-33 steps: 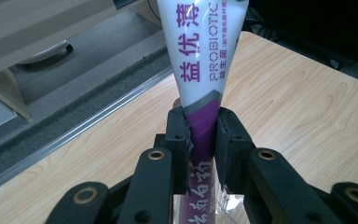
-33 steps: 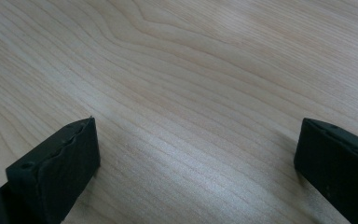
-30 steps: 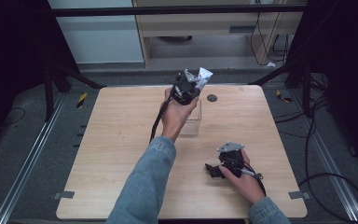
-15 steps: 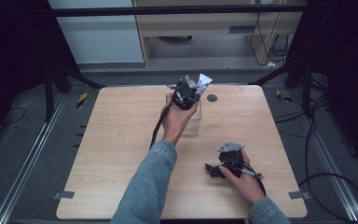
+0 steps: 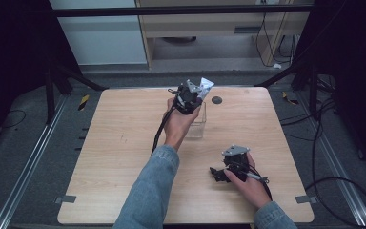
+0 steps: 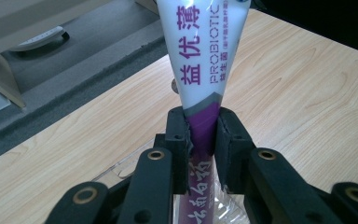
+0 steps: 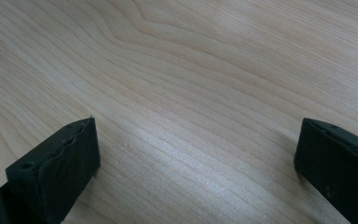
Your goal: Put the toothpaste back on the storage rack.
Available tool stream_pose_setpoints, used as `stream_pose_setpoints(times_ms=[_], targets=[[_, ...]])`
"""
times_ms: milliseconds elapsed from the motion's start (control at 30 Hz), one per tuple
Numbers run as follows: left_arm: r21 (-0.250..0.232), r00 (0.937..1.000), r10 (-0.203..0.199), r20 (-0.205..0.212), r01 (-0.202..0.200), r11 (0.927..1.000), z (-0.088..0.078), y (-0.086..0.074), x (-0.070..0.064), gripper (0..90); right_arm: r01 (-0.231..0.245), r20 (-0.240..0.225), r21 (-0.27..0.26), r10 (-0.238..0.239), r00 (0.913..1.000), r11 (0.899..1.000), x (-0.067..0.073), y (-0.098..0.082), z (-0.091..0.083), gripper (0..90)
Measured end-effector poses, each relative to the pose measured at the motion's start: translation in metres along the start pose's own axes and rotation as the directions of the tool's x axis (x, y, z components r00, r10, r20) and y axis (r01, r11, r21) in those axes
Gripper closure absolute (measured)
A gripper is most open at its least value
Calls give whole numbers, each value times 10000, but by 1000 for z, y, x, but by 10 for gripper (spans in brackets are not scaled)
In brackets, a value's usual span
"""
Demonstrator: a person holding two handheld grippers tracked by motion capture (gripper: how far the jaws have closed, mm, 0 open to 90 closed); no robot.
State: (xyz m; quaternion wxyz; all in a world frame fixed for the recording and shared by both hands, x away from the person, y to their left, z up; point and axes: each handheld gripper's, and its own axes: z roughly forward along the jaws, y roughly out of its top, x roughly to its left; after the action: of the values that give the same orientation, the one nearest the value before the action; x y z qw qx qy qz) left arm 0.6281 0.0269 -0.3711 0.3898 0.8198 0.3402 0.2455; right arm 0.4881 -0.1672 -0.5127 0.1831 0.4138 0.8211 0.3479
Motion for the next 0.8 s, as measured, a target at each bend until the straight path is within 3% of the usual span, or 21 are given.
stream_pose_setpoints(times_ms=[800], targets=[[231,9996,-254,129,251,9994,-1,-10,2,762,-2,1,3,2,10000,10000,0,0,0,4]])
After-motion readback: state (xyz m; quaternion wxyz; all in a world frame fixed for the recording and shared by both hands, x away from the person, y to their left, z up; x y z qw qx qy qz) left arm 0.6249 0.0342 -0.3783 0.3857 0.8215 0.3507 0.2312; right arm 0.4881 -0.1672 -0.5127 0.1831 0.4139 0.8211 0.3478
